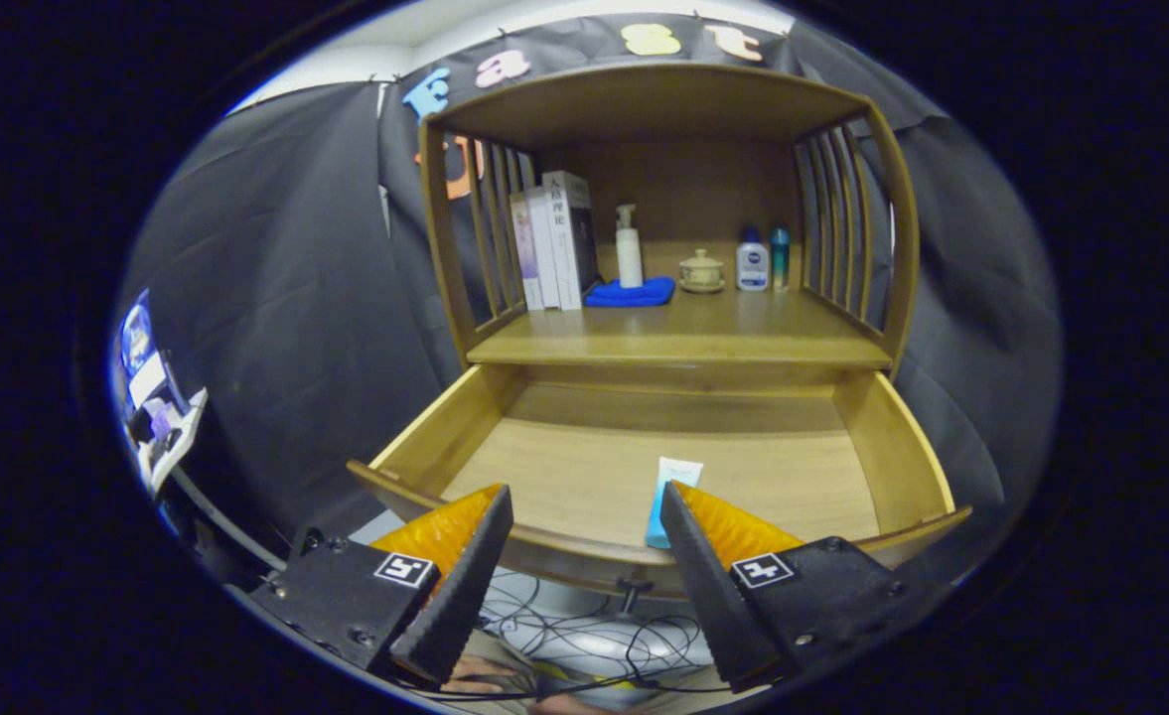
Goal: Pull open the drawer, take out the items inside it, and place them on the countertop above the cabinet.
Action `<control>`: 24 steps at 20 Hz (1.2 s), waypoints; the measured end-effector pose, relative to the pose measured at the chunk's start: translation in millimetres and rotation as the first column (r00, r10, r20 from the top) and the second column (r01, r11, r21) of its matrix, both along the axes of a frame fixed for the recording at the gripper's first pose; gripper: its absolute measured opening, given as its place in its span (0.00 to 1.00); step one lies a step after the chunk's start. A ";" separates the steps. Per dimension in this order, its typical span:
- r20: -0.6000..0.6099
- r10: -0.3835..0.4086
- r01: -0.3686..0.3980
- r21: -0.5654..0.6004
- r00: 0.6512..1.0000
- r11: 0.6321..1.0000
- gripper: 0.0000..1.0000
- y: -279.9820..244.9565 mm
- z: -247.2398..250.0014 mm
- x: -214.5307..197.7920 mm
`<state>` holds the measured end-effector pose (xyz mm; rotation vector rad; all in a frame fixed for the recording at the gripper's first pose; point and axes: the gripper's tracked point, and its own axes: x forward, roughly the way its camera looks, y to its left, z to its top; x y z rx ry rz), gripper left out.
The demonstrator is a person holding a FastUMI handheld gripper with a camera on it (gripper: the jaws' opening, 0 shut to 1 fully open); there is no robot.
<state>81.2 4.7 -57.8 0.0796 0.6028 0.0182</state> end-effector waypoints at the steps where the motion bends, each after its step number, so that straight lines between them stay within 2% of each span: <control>1: -0.041 -0.028 0.028 0.002 0.999 1.000 0.95 -9.3 -4.6 7.6; 3: -0.114 -0.083 0.083 0.000 0.990 0.997 0.94 -23.9 -11.3 22.3; 6: -0.214 -0.099 0.106 0.025 0.972 0.994 0.94 -31.5 -25.6 42.0; 9: -0.291 -0.142 0.141 -0.024 0.946 0.990 0.94 -50.2 -44.3 59.9; 14: -0.448 -0.138 0.146 -0.016 0.883 0.989 0.94 -50.2 -82.1 75.7; 17: -0.521 -0.192 0.182 -0.070 0.832 0.981 0.94 -57.8 -102.9 74.2; 18: -0.550 -0.182 0.176 -0.063 0.815 0.982 0.94 -53.5 -107.6 72.8; 24: -0.623 -0.182 0.186 -0.059 0.761 0.981 0.89 -52.5 -126.3 75.3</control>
